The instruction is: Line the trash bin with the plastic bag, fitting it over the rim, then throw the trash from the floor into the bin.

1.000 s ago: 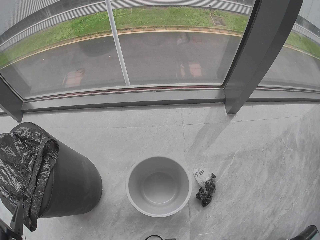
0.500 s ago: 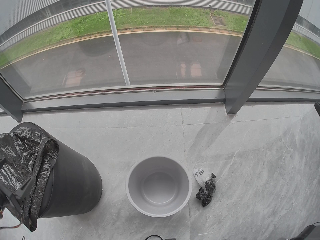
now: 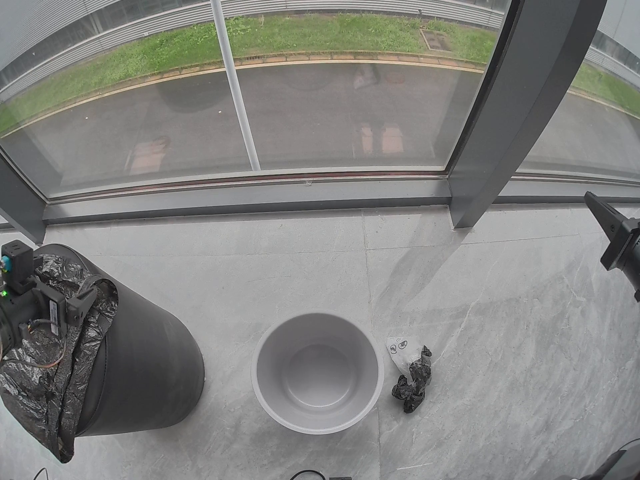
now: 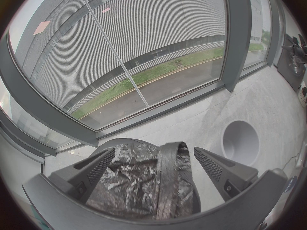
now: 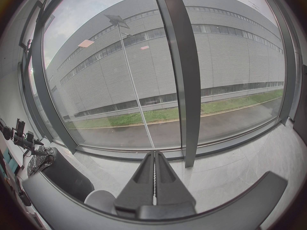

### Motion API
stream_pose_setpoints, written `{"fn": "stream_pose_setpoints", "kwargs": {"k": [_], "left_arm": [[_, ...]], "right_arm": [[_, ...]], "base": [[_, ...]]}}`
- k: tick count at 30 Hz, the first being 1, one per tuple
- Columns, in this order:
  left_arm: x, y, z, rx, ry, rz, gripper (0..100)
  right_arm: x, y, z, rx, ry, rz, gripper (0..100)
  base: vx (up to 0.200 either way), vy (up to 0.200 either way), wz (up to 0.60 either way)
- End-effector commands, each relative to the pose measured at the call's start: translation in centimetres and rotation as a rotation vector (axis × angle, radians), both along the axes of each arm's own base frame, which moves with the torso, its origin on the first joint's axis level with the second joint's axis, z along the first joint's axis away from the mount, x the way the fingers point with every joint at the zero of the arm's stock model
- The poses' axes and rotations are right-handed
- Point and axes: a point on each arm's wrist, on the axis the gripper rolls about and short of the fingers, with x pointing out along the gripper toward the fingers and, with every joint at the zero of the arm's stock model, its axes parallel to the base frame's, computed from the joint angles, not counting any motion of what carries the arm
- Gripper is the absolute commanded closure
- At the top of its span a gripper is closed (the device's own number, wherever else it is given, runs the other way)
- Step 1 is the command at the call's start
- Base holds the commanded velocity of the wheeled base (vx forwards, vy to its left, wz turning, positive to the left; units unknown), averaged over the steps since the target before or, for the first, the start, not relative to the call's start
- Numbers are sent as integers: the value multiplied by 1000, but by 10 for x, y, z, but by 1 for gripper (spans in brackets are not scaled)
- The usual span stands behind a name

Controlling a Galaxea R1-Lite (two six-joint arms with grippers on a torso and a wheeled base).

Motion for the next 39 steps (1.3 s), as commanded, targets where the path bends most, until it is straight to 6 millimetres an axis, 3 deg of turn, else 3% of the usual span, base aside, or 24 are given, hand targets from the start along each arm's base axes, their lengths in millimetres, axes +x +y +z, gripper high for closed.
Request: {"fn": "stream_pose_setpoints", "kwargs": {"k": [1,17,22,23,36,39], "left_arm": [[41,0,-17,20,85,34,0],[65,8,-30,69,141,123,0],[73,10,-26,75,118,148,0],[73,9,-26,76,115,150,100],[74,7,-18,9,-10,120,100],[77,2,-7,-166,-123,31,100]], "right_arm": [[11,2,-8,1,43,3,100],[12,3,-10,6,56,7,100],[12,3,-10,22,56,9,100],[12,3,-9,26,56,10,100],[15,4,-19,24,101,17,100],[25,8,-32,11,167,20,100]], "base": [[0,0,0],[0,0,0],[0,0,0],[0,0,0],[0,0,0],[0,0,0]]}}
